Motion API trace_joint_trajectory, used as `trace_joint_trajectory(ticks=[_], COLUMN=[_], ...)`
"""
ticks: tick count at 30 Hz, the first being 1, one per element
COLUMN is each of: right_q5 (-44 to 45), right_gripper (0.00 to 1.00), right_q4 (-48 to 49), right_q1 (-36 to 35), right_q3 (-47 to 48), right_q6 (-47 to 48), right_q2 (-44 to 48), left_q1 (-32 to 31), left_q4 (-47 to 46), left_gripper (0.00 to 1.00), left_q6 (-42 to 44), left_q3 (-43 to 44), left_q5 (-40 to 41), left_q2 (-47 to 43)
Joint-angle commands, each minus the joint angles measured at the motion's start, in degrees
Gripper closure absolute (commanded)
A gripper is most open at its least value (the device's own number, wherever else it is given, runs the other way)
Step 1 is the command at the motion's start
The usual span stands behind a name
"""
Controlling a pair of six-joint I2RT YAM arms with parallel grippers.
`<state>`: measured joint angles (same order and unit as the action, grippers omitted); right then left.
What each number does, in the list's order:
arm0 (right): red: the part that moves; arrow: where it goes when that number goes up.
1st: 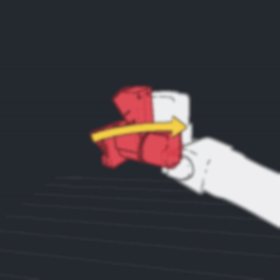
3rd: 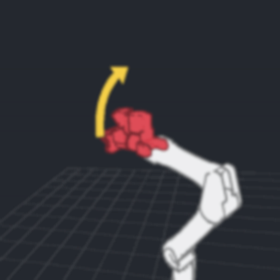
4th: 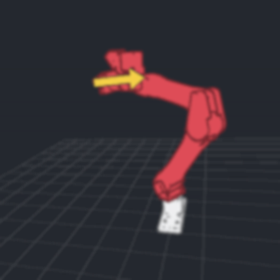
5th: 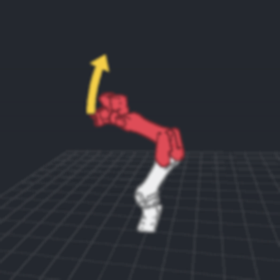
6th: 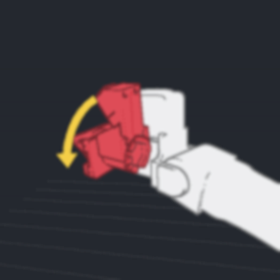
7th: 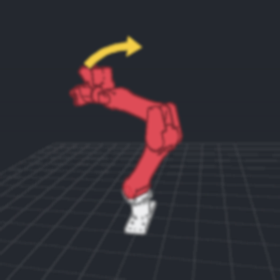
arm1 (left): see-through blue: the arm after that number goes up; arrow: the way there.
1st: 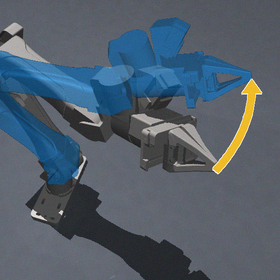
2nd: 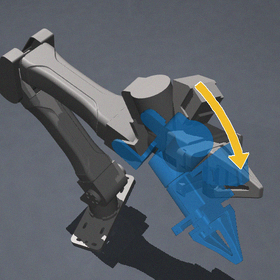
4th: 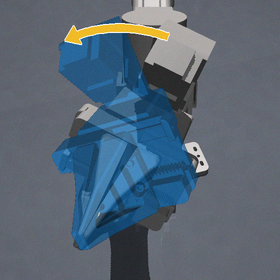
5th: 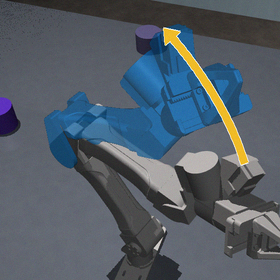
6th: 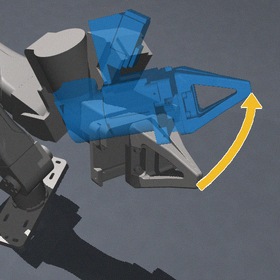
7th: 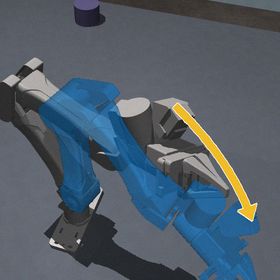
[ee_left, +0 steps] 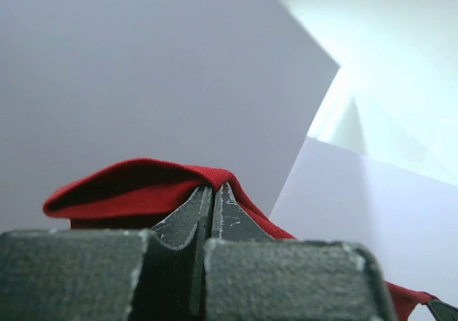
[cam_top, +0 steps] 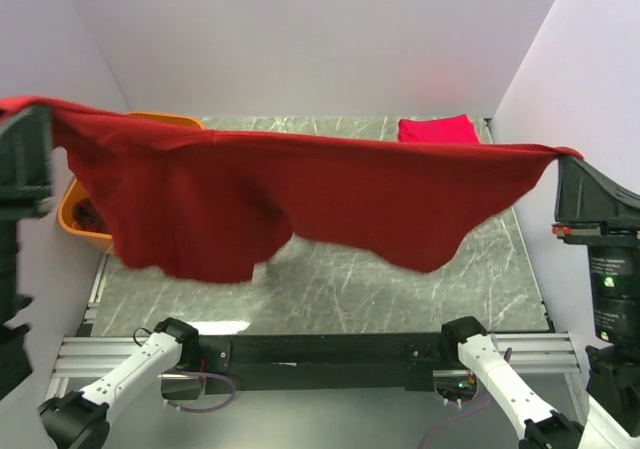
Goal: Fold and stack the t-shirts
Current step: Flatten the tshirt out
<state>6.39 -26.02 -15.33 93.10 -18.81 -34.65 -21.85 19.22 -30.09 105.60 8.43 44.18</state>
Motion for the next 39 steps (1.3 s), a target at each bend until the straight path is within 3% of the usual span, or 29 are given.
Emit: trace_joint_trajectory(ticks=[1, 7, 14, 17, 23, 25, 31, 35, 39], right_q5=[3.53, 10.28, 21.62, 24.19, 14.54, 10.67, 8.46, 7.41, 7.41], right_gripper=[1.00, 1.00, 1.00, 1.00, 1.00, 1.00, 1.00, 1.00, 1.00], right_q4=[-0.96, -1.75, 3.77, 6.14, 14.75, 17.83, 14.33, 12.32, 10.20], right_q1=[0.30, 0.30, 0.48, 2.05, 9.26, 10.23, 11.99, 12.52, 13.05], right_q3=[4.61, 5.96, -6.95, -12.84, -23.39, -24.20, -13.59, -7.59, -3.64], right_q6=[3.60, 4.57, 4.13, 2.38, -3.08, -2.38, -0.27, 1.05, 1.58], right_q2=[-2.51, -8.22, -15.17, -20.70, -34.76, -42.57, -63.74, -70.54, -74.32], left_q1=[0.05, 0.05, 0.22, 2.77, 5.58, 6.20, 6.20, 6.20, 6.20], left_q4=[-0.77, -2.26, -9.36, -12.62, -24.99, -26.16, -18.01, -16.85, -17.46], left_gripper=[0.99, 0.99, 0.99, 0.99, 0.99, 0.99, 0.99, 0.99, 0.99], left_q6=[4.77, 6.44, 9.69, 10.40, 9.61, 9.26, 7.68, 6.45, 5.92], left_q3=[4.95, 5.32, -8.98, -15.22, -26.31, -25.54, -8.15, -0.42, 1.36], left_q5=[-2.98, 0.96, 14.86, 10.75, 2.07, -1.29, -5.35, -4.30, -5.00], left_q2=[3.80, 11.43, 21.19, 27.52, 44.65, 53.05, 75.21, 82.10, 84.66])
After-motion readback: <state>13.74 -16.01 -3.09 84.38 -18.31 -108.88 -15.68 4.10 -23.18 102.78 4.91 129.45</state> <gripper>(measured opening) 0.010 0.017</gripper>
